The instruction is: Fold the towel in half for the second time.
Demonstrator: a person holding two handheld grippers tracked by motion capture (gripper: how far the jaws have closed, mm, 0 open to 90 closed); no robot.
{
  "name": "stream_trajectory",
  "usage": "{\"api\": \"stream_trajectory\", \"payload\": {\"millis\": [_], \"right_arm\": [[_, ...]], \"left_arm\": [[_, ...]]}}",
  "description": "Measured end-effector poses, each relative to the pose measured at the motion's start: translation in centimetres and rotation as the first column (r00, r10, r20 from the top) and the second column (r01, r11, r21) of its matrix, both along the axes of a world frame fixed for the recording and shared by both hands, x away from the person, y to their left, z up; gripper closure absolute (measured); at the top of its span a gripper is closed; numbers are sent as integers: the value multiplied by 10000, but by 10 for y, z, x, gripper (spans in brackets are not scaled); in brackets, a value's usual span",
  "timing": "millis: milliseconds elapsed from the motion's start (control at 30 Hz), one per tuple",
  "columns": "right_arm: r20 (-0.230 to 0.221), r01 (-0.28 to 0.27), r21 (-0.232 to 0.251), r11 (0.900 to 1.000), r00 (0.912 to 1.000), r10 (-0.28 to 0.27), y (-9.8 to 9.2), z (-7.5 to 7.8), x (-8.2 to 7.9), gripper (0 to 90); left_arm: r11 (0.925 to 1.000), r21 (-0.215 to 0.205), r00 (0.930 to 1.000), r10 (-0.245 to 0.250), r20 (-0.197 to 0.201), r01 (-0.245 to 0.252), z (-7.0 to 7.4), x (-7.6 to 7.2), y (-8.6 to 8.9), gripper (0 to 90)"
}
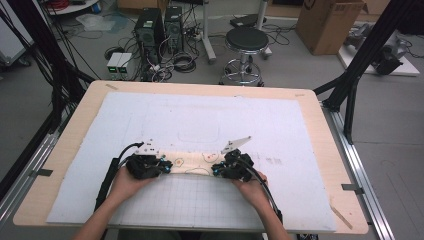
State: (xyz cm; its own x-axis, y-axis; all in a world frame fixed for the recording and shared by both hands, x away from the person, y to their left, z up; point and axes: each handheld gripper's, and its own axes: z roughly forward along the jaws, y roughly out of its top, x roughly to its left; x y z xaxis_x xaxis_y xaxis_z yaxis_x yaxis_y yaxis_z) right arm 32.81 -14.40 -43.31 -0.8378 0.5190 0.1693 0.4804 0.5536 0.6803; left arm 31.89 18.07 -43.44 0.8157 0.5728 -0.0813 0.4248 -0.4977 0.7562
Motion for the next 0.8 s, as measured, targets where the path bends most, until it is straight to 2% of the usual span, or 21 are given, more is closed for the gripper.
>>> {"api": "stream_trajectory", "payload": {"millis": [167,400,500,667,800], "right_arm": [[-65,222,56,9997,9997,-222,-13,-1,0,823],[29,347,62,9994,9994,-347,-24,0,0,814],[199,408,-27,9992,9990,-407,-31,1,-1,814],[164,692,164,9975,9975,-694,-45,1,-4,811],[285,697,243,9973,9971,-703,-52,1,-7,797]], "left_arm": [[9997,-197,9999,122,-116,-124,1,-2,13,810],[9990,-362,9995,262,-181,-269,1,-5,29,810],[9988,-393,9995,292,-125,-296,1,-7,35,809],[9978,-511,9990,427,-151,-434,1,-9,41,806],[9978,-543,9993,375,-51,-377,-1,-11,42,803]]}}
